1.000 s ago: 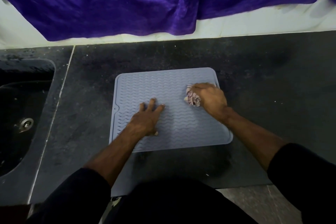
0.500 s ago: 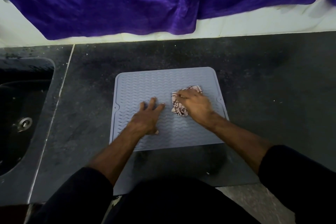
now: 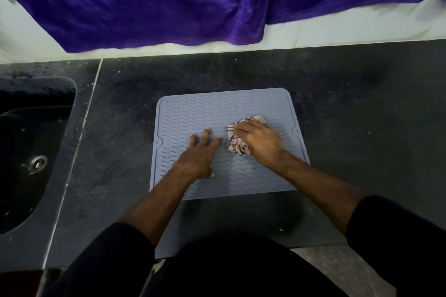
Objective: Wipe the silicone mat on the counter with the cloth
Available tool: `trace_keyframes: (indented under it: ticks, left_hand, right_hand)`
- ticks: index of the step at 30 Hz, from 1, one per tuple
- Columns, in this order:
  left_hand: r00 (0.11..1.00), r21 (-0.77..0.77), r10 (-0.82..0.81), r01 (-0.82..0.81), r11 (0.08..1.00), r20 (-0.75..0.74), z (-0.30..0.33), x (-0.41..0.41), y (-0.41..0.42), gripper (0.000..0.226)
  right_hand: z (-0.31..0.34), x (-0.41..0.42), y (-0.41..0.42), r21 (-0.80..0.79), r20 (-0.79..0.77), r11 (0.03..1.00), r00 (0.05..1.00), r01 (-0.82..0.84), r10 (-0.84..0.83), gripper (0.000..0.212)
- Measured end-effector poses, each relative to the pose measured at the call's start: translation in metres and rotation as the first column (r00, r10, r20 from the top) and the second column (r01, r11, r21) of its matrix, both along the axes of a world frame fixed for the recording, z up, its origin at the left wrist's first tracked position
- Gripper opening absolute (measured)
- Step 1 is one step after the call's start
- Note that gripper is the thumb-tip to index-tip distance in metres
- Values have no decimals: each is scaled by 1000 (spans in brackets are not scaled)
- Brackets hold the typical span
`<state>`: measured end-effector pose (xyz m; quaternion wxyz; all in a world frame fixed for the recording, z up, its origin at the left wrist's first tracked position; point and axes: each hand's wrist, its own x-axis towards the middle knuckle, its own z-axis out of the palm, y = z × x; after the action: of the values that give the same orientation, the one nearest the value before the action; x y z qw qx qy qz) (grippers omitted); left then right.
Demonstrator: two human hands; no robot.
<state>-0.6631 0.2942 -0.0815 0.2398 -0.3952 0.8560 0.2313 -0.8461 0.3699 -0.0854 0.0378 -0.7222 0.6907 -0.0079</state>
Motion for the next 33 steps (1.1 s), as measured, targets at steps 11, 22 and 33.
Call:
trace_keyframes:
  ticks: [11, 22, 33]
  left_hand:
    - [1000, 8, -13, 13, 1000, 7, 7, -2, 2, 107]
    - [1000, 38, -27, 27, 999, 13, 8, -2, 2, 106]
    - [1000, 35, -30, 30, 999, 5, 8, -2, 2, 107]
  right_hand:
    - [2, 0, 6, 30, 27, 994, 994, 107, -108, 53]
    - [5, -47, 31, 3, 111, 970, 964, 243, -242, 48]
    - [9, -63, 31, 28, 66, 955, 952, 296, -297, 39]
